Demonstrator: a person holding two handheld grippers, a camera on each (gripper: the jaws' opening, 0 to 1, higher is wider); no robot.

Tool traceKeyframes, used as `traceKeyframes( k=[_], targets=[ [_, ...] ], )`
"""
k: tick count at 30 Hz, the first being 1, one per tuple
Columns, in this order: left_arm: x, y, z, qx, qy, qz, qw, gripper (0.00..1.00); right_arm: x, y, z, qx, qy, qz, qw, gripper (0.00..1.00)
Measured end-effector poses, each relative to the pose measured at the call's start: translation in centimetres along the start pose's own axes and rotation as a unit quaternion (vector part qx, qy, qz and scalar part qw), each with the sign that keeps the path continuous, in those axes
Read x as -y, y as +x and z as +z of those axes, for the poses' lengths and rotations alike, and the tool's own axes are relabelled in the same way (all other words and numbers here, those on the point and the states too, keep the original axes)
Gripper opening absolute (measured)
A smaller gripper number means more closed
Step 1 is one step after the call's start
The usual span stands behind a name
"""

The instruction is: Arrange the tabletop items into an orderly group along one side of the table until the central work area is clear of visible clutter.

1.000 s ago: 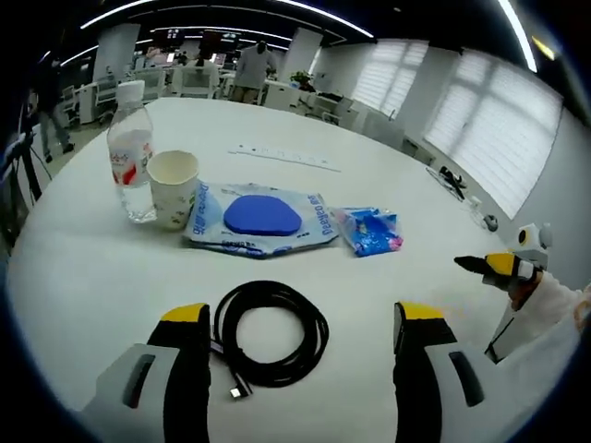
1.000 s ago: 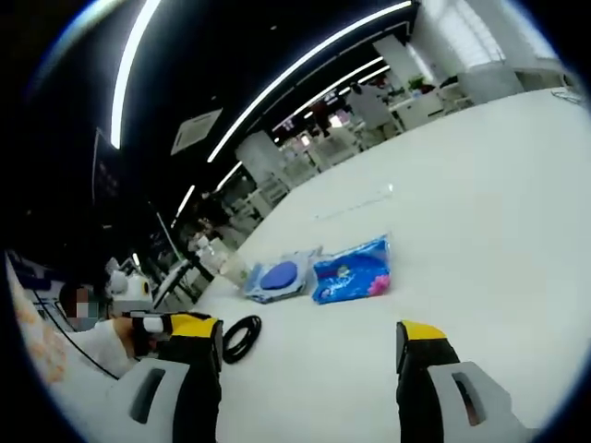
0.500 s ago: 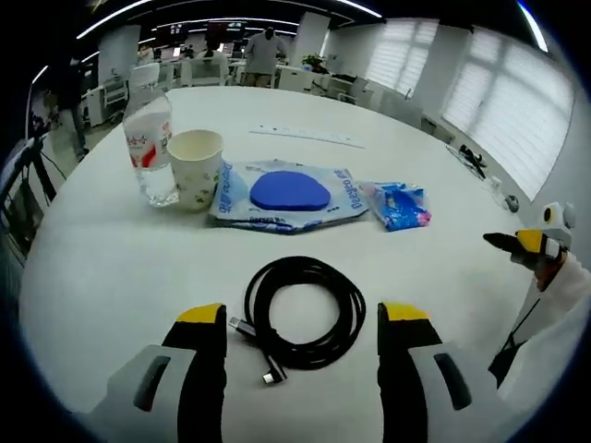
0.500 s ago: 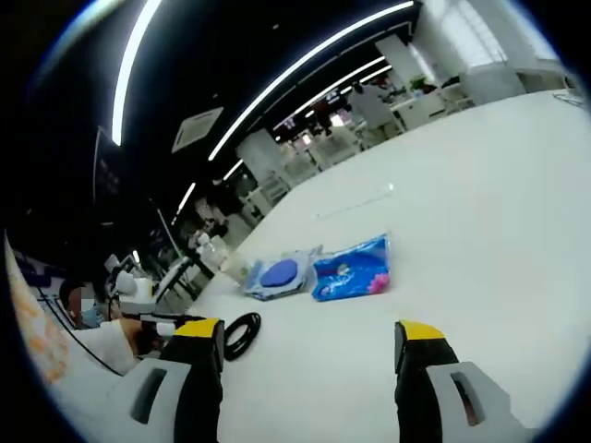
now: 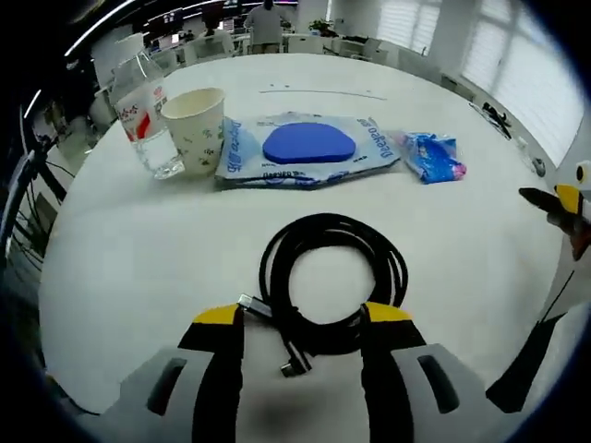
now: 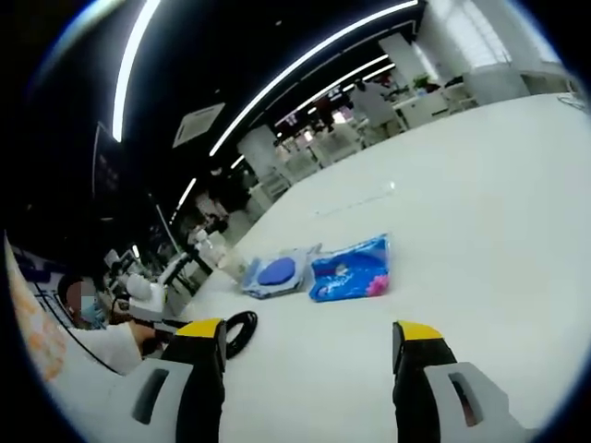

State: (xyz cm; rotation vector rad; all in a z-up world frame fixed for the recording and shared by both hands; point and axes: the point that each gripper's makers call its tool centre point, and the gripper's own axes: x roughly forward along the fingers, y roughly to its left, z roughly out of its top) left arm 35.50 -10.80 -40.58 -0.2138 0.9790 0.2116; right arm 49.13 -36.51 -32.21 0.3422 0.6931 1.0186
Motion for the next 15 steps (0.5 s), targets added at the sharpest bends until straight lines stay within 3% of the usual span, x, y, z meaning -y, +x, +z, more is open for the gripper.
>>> traceKeyframes(
  k=[15],
  targets=[
    [-0.51, 0.94, 0.29, 0.021, -0.017, 0.016, 0.9995, 0.45, 0.16, 0.37, -0.50, -0.009, 0.009, 0.007, 0.9999, 0.67]
  ],
)
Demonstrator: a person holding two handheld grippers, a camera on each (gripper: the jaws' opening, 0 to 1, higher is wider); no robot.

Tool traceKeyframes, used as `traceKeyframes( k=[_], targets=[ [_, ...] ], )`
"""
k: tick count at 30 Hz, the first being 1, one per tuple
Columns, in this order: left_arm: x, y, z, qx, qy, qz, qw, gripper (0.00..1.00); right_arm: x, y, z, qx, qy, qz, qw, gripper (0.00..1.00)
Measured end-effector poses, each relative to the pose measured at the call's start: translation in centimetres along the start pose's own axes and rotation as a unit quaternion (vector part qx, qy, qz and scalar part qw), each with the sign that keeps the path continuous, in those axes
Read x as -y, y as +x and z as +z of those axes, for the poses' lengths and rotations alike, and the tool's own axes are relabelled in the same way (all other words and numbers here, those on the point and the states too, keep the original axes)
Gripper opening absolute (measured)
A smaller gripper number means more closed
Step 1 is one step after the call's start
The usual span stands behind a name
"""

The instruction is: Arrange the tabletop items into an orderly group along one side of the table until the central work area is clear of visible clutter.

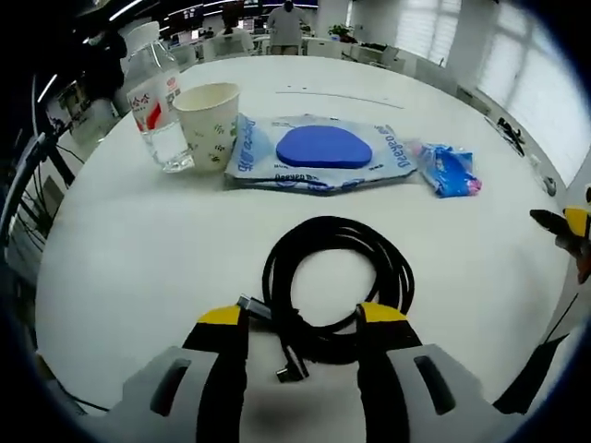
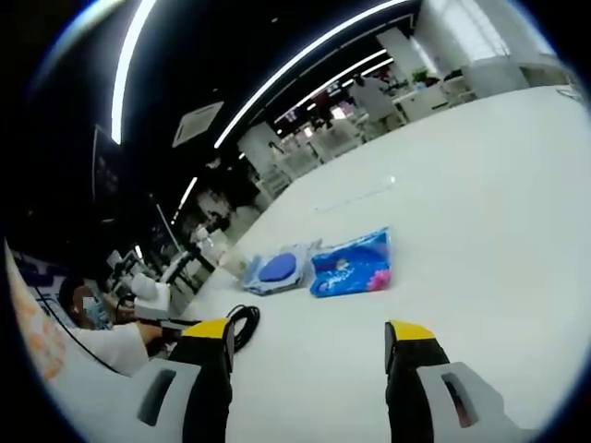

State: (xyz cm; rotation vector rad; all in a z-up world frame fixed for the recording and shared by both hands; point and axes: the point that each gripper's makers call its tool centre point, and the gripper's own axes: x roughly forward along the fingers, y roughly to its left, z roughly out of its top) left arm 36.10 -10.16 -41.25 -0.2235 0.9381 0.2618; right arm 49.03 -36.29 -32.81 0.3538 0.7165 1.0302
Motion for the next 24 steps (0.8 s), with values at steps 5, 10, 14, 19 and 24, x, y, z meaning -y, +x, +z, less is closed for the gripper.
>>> traceKeyframes(
  k=[5, 10, 14, 19, 24],
  targets=[
    [-0.8, 0.3, 0.2, 0.021, -0.073, -0.005, 0.9971, 0.16, 0.2, -0.3, 0.2, 0.006, 0.004, -0.003, 1.0000, 0.64],
    [0.2, 0.2, 0.1, 0.019, -0.052, -0.011, 0.9984, 0.10, 0.8, -0.9, 0.5, 0.019, 0.019, -0.013, 0.9996, 0.62],
    [1.5, -1.0, 0.0, 0.033, -0.122, -0.032, 0.9915, 0.08, 0.9, -1.4, 0.6, 0.029, 0.029, -0.016, 0.9990, 0.61],
    [1.8, -2.5, 0.2, 0.054, -0.151, -0.049, 0.9858, 0.08, 0.9, -1.6, 0.4, 0.028, 0.035, -0.017, 0.9988, 0.63],
    [1.9, -4.0, 1.9, 0.097, -0.177, -0.081, 0.9761, 0.07, 0.6, -1.0, 0.2, 0.020, 0.040, -0.014, 0.9989, 0.63]
  ],
)
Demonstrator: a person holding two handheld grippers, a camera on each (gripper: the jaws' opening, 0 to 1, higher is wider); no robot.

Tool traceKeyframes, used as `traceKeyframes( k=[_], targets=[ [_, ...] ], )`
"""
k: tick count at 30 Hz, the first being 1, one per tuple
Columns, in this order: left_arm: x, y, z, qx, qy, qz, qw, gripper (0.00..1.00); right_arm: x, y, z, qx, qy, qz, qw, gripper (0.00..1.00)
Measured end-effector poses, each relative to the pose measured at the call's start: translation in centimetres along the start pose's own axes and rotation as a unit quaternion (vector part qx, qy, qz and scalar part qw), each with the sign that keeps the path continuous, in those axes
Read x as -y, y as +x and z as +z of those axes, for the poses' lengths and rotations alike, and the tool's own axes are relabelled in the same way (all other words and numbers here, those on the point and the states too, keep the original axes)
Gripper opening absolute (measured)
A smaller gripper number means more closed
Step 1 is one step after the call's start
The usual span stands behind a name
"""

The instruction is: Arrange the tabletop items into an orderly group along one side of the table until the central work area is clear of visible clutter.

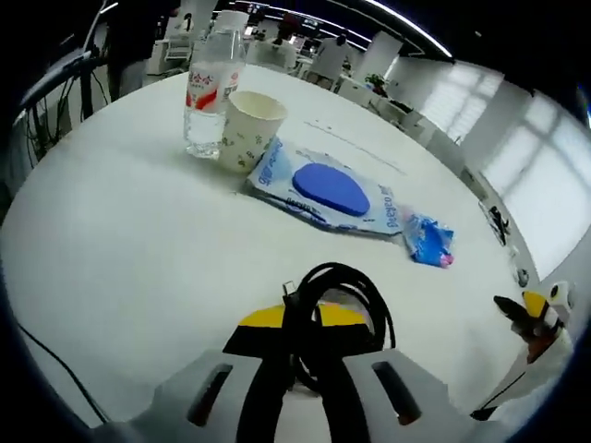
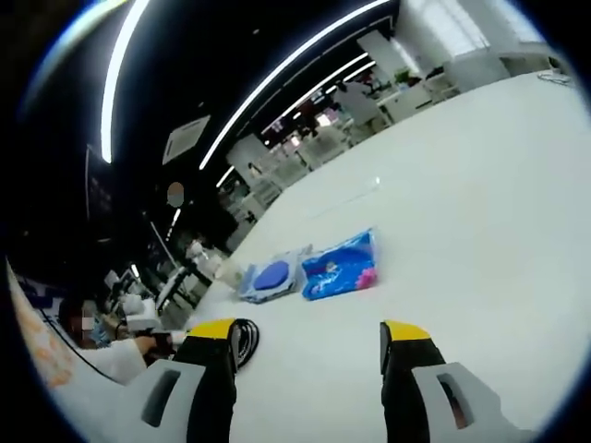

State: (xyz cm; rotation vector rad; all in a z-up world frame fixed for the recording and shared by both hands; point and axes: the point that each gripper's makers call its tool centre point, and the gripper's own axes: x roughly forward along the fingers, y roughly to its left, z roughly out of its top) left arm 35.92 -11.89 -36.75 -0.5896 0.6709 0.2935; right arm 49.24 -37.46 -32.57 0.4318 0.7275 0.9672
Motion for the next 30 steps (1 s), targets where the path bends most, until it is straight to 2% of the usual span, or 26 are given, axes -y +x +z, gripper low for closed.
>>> traceKeyframes(
  k=[2, 4, 9, 10, 11, 13, 15, 18, 21, 24, 28, 30],
  targets=[
    [0.7, -0.3, 0.7, 0.012, 0.001, -0.019, 0.9997, 0.07, -0.3, 0.3, 0.0, -0.004, 0.000, 0.006, 1.0000, 0.63],
    [2.5, -1.0, 2.0, 0.034, 0.003, -0.052, 0.9981, 0.06, -0.9, 0.7, -0.2, -0.009, -0.001, 0.014, 0.9999, 0.63],
    [5.8, -1.7, 3.4, 0.048, -0.017, -0.134, 0.9897, 0.06, -3.0, 1.8, -1.3, -0.042, 0.023, 0.053, 0.9974, 0.67],
    [6.2, -1.7, 3.5, 0.050, -0.015, -0.141, 0.9886, 0.06, -3.5, 2.0, -1.4, -0.044, 0.030, 0.061, 0.9967, 0.69],
    [6.4, -1.7, 3.5, 0.051, -0.014, -0.143, 0.9883, 0.06, -3.8, 2.1, -1.5, -0.046, 0.034, 0.065, 0.9963, 0.70],
    [8.0, -1.7, 3.3, 0.049, -0.017, -0.157, 0.9863, 0.06, -5.5, 2.7, -2.2, -0.065, 0.071, 0.091, 0.9912, 0.71],
    [9.3, -1.5, 2.9, 0.045, -0.017, -0.173, 0.9838, 0.06, -6.8, 3.0, -2.2, -0.066, 0.094, 0.111, 0.9871, 0.72],
    [11.0, -1.1, 2.2, 0.037, -0.036, -0.196, 0.9793, 0.06, -7.9, 3.4, -2.3, -0.072, 0.105, 0.125, 0.9839, 0.73],
    [12.1, -0.7, 1.9, 0.034, -0.037, -0.205, 0.9774, 0.06, -8.9, 3.6, -2.5, -0.077, 0.121, 0.142, 0.9794, 0.73],
    [13.8, -0.5, 1.3, 0.024, -0.043, -0.225, 0.9730, 0.06, -9.2, 3.8, -3.1, -0.092, 0.129, 0.146, 0.9765, 0.68],
    [15.2, -0.7, 1.4, 0.023, -0.046, -0.251, 0.9668, 0.06, -8.2, 4.0, -4.6, -0.115, 0.130, 0.132, 0.9759, 0.59],
    [15.5, -0.8, 1.3, 0.021, -0.040, -0.258, 0.9652, 0.06, -7.4, 3.8, -5.6, -0.133, 0.142, 0.111, 0.9746, 0.43]
  ],
)
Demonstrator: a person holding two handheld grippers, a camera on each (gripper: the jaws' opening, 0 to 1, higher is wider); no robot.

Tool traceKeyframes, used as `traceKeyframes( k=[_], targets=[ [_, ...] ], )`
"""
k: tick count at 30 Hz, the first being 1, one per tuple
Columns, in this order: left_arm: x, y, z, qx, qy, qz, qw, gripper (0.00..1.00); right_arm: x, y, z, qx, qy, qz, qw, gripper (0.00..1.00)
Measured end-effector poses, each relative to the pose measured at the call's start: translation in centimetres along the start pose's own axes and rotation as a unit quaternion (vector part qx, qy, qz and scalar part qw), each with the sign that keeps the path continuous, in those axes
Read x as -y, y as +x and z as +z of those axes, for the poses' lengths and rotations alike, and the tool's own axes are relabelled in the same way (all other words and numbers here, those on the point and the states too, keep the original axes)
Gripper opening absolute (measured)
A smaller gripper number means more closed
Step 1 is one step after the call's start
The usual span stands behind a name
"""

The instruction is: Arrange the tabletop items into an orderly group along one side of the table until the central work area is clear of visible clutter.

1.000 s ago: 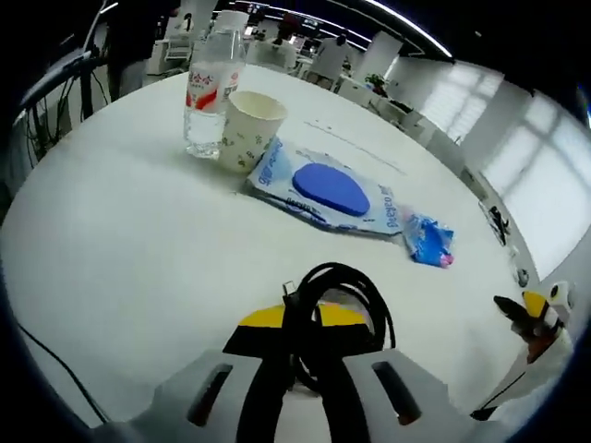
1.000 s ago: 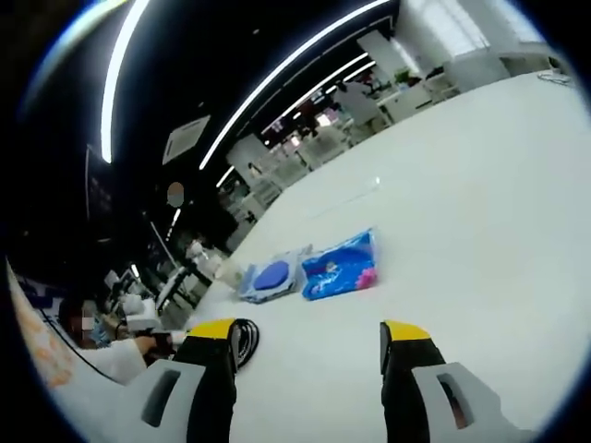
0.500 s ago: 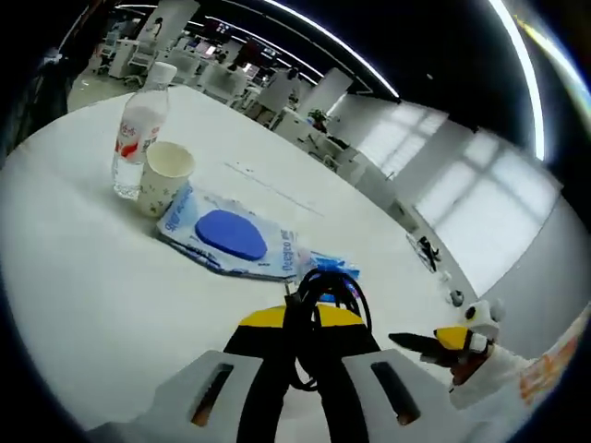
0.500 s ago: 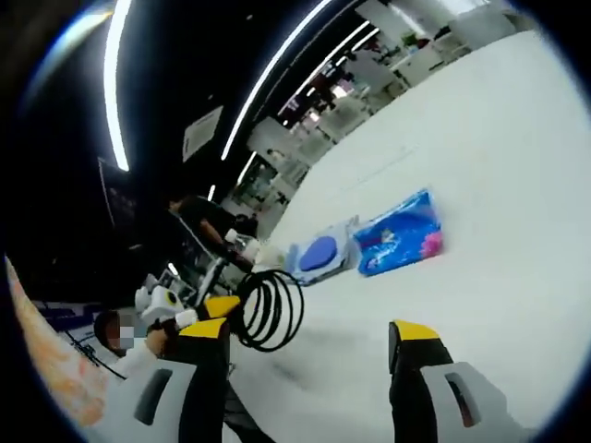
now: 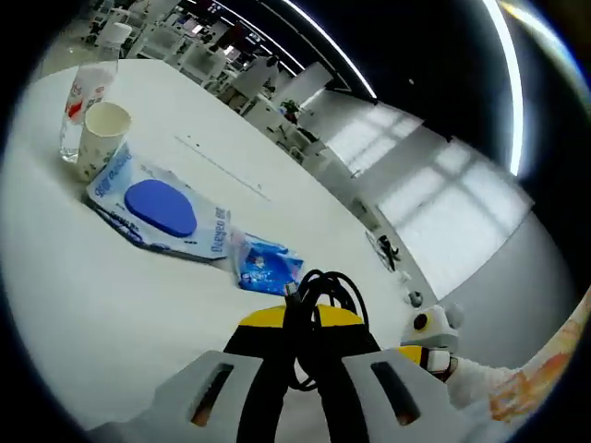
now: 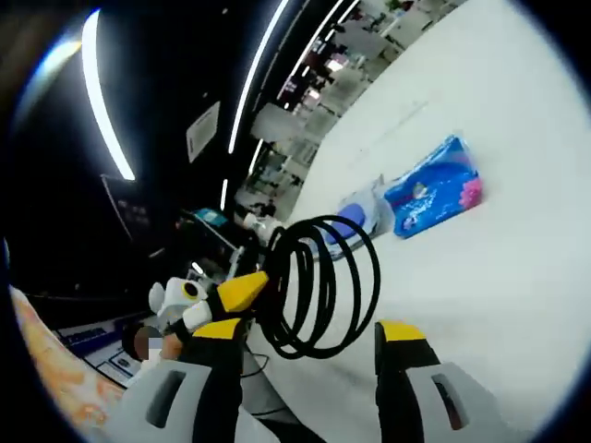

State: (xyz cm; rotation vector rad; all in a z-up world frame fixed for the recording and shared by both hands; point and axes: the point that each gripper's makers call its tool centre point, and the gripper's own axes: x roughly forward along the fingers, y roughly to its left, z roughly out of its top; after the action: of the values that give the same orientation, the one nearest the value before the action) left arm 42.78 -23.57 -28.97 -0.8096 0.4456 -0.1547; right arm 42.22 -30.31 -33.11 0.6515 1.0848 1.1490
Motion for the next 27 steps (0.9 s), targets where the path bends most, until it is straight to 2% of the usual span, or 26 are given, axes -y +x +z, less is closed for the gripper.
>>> traceKeyframes(
  k=[1, 3, 5, 7, 11, 12, 15, 16, 18, 20, 27],
  targets=[
    [0.2, 0.1, -0.3, -0.007, -0.004, -0.006, 1.0000, 0.06, -0.2, 0.0, 0.0, 0.001, -0.001, 0.009, 1.0000, 0.34],
    [-0.2, 0.3, -0.9, -0.011, -0.003, 0.003, 0.9999, 0.06, 0.4, -0.1, 0.1, 0.009, 0.019, -0.002, 0.9998, 0.30],
    [-0.9, 0.2, -1.3, -0.016, -0.011, 0.013, 0.9997, 0.07, 0.9, -0.5, 0.5, 0.018, 0.034, -0.013, 0.9992, 0.15],
    [-1.5, 0.2, -1.8, -0.025, -0.021, 0.023, 0.9992, 0.07, 0.9, -0.7, 1.0, 0.029, 0.044, -0.010, 0.9986, 0.08],
    [-2.0, 0.7, -3.2, -0.048, -0.036, 0.032, 0.9977, 0.08, 1.8, -0.7, 1.5, 0.024, -0.001, -0.043, 0.9988, 0.05],
    [-2.4, 0.9, -4.1, -0.070, -0.038, 0.042, 0.9960, 0.09, 2.4, -0.6, 1.9, 0.023, -0.020, -0.057, 0.9979, 0.05],
    [-3.0, 1.5, -5.4, -0.092, -0.047, 0.043, 0.9937, 0.09, 3.8, -0.3, 2.5, 0.028, 0.003, -0.084, 0.9961, 0.04],
    [-3.3, 1.7, -5.8, -0.093, -0.056, 0.045, 0.9931, 0.10, 4.3, -0.1, 2.5, 0.020, 0.014, -0.090, 0.9956, 0.04],
    [-4.0, 1.9, -6.5, -0.100, -0.093, 0.052, 0.9893, 0.10, 4.8, 0.4, 2.5, 0.013, 0.005, -0.101, 0.9948, 0.04],
    [-4.9, 2.1, -6.6, -0.104, -0.086, 0.060, 0.9891, 0.10, 4.7, 0.6, 1.9, 0.004, 0.001, -0.108, 0.9942, 0.04],
    [-5.8, 3.0, -7.0, -0.121, -0.066, 0.076, 0.9875, 0.11, 5.9, 1.2, 2.6, -0.003, -0.026, -0.137, 0.9903, 0.05]
  ],
)
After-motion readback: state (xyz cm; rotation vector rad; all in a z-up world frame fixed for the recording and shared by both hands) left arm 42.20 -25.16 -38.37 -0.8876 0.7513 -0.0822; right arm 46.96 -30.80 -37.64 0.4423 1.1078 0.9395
